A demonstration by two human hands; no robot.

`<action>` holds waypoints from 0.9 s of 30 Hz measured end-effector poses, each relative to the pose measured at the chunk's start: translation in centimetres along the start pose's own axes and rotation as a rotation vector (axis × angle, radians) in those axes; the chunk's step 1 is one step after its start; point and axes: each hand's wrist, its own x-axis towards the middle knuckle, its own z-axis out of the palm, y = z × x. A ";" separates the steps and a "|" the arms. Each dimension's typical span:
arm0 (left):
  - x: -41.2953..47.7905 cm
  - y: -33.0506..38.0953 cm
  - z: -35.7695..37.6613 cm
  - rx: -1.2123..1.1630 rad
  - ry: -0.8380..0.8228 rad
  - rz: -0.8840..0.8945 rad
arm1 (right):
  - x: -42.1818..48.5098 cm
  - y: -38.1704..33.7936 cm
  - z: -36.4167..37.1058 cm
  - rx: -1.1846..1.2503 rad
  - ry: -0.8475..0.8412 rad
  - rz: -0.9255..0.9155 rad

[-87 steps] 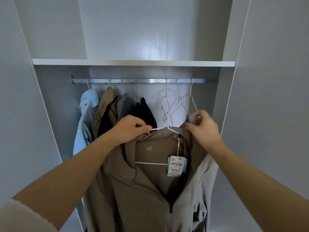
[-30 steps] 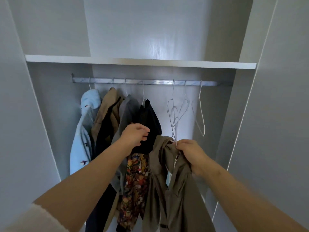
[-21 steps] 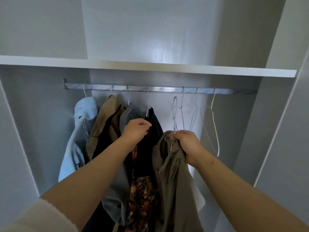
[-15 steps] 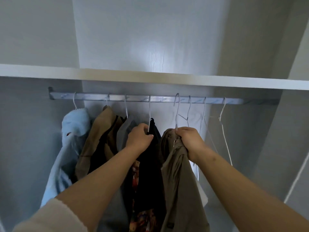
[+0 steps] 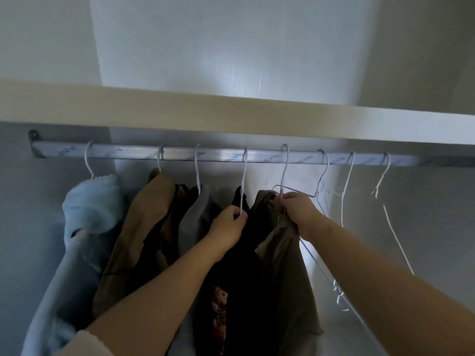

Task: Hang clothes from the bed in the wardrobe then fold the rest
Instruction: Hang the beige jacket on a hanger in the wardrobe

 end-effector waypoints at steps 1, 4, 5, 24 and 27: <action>-0.1 -0.3 0.1 -0.024 0.005 -0.007 | 0.4 0.7 0.2 -0.013 0.002 0.014; -0.2 -0.7 0.4 -0.126 0.001 -0.046 | 1.6 1.5 0.6 -0.042 0.042 0.006; -0.2 -0.8 0.6 -0.159 0.009 -0.056 | 1.9 1.5 0.8 -0.066 0.050 -0.001; -7.1 -0.5 3.2 -0.164 0.266 -0.034 | -7.1 5.8 -1.3 -0.181 0.092 -0.162; -11.0 -1.0 4.1 -0.205 0.271 -0.118 | -10.1 7.3 -3.0 -0.032 0.021 -0.056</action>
